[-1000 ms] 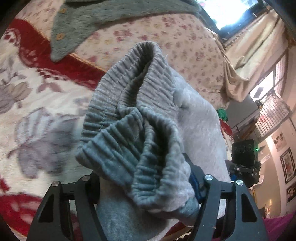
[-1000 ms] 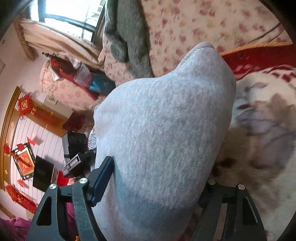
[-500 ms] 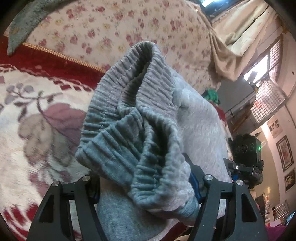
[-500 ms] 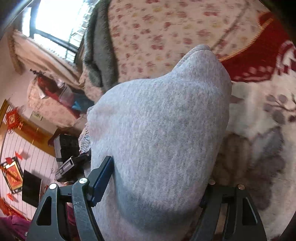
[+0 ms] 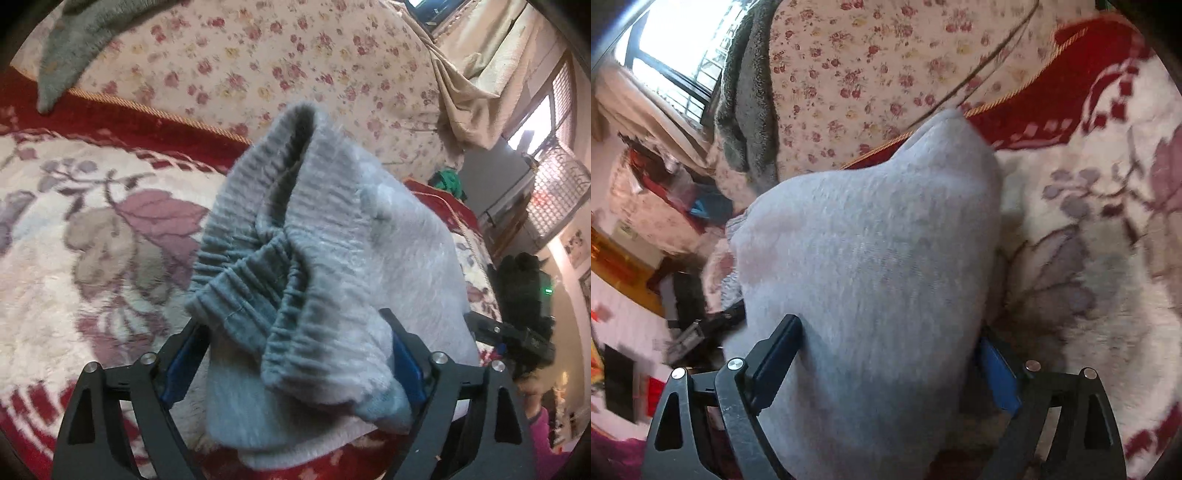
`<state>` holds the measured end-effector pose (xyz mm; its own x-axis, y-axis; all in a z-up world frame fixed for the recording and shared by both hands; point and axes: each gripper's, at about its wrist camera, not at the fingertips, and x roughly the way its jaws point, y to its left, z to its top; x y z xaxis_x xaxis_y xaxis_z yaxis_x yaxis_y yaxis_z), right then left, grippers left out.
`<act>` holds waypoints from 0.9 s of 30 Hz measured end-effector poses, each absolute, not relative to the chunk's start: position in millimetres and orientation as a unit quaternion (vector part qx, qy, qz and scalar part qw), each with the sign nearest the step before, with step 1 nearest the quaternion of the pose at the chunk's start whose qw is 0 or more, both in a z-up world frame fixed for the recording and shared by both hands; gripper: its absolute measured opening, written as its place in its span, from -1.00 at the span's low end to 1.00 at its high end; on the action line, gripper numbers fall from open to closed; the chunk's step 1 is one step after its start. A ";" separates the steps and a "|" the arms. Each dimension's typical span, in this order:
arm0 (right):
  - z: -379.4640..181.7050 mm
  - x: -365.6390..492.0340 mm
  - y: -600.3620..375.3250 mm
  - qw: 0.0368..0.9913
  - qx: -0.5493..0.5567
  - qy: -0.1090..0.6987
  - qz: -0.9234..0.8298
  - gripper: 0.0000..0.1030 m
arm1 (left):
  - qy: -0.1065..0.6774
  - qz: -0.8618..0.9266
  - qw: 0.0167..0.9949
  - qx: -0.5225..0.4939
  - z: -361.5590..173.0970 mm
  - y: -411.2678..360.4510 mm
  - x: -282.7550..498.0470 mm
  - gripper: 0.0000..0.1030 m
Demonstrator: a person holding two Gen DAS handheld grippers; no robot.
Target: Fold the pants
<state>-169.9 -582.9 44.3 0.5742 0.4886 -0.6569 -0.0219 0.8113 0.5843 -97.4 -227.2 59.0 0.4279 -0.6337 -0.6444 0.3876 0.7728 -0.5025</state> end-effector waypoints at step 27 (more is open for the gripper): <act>101.9 -211.4 -505.7 0.909 0.141 0.386 0.066 0.84 | 0.321 -0.193 0.927 0.034 140.7 -288.6 -160.7 0.74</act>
